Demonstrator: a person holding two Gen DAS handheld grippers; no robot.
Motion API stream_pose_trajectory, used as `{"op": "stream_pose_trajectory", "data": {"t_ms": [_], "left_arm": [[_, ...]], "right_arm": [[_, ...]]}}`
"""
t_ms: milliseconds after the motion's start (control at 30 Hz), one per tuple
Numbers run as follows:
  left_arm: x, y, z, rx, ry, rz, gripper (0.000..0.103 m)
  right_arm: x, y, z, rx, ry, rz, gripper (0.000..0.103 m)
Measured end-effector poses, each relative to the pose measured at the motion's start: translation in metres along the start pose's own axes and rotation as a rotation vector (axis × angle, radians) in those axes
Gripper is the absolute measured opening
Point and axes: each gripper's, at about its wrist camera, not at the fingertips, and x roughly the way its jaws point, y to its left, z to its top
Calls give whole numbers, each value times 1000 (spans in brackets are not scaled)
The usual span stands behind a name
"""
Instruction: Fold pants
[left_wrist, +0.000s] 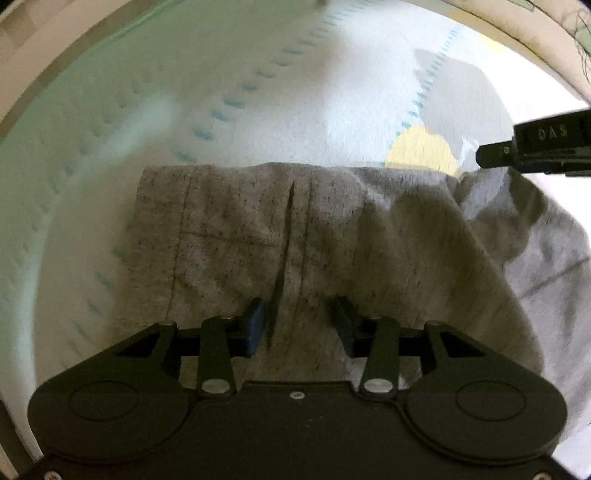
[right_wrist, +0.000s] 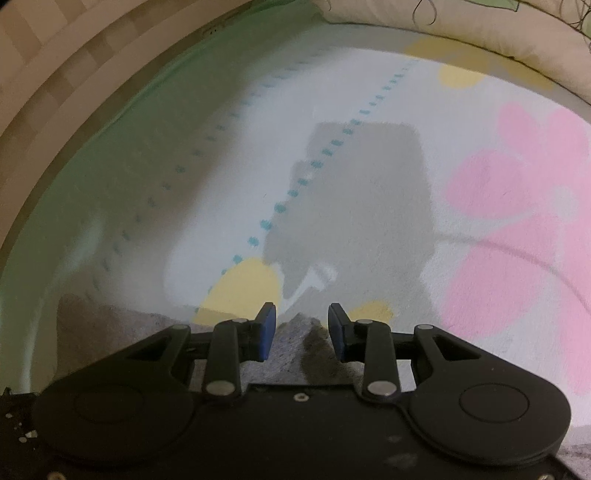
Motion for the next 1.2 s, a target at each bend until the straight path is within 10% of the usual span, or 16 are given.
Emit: {"op": "stream_pose_trajectory", "data": {"t_ms": [67, 133, 333, 533, 700, 967, 1200], "left_arm": [[-1, -4, -4, 1, -8, 15, 53], [-3, -1, -4, -17, -5, 12, 53], [4, 4, -3, -58, 3, -8, 55], [5, 4, -6, -40, -12, 0, 55], [1, -4, -2, -8, -44, 19, 53], [-31, -48, -21, 175, -186, -87, 52], [-26, -72, -40, 298, -121, -124, 52]], "right_arm": [[2, 5, -3, -35, 28, 13, 31], [4, 11, -6, -88, 54, -12, 4], [8, 3, 13, -22, -41, -83, 2], [24, -2, 7, -22, -53, -129, 3], [-29, -14, 3, 11, -174, -91, 23], [-113, -68, -38, 122, -222, -101, 23], [-183, -142, -101, 275, -255, -258, 23]]}}
